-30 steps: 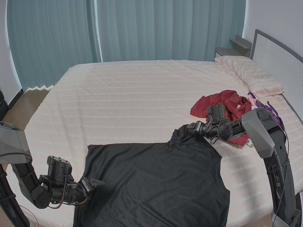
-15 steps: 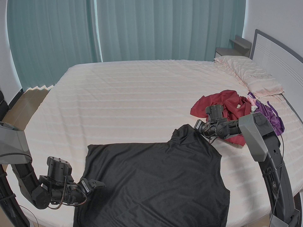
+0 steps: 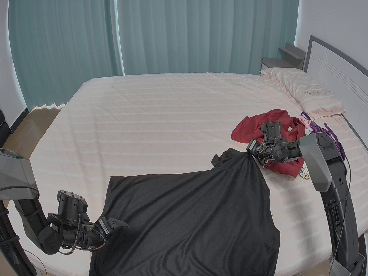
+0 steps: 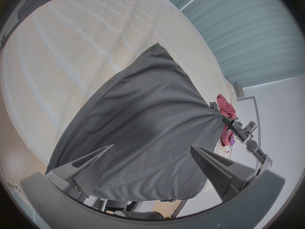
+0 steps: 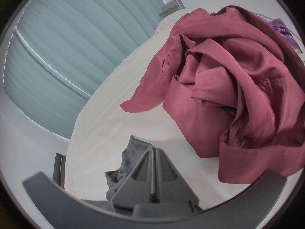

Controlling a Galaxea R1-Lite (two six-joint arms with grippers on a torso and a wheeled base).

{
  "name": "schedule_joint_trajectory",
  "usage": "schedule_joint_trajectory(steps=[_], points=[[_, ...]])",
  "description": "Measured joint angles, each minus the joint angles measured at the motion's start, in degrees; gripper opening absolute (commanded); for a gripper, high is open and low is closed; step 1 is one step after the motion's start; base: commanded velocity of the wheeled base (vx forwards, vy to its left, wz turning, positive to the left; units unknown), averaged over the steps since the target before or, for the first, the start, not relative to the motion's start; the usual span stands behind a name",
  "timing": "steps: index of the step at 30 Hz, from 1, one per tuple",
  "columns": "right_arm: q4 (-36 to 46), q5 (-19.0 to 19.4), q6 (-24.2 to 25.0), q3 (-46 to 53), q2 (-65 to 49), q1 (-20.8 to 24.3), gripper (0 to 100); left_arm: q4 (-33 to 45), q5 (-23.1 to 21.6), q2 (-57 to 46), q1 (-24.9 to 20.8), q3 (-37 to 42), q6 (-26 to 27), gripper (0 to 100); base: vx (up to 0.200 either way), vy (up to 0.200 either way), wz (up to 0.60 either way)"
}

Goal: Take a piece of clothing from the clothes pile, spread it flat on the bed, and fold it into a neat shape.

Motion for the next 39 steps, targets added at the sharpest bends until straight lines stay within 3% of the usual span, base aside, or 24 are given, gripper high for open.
schedule_joint_trajectory(steps=[1,10,17,28,39], points=[[0.1,0.0,-0.1,0.0,0.0,0.1,100,0.0,0.0,0.0,0.0,0.0,0.0,100,0.0,0.0,0.0],[0.1,0.0,-1.1,1.0,-0.2,0.3,100,0.0,0.0,0.0,0.0,0.0,0.0,100,0.0,0.0,0.0],[-0.7,0.0,-3.5,9.3,-3.6,-0.3,100,0.0,0.0,0.0,0.0,0.1,0.0,100,-0.029,0.0,0.0],[-10.5,0.1,-2.3,37.7,-16.1,-0.1,100,-0.1,0.5,-0.6,-0.5,1.7,0.4,100,-0.2,0.0,0.0],[-28.7,0.1,1.9,68.9,-29.9,1.2,100,-0.3,3.6,-0.8,-1.8,3.6,1.0,100,-0.2,0.0,0.0]])
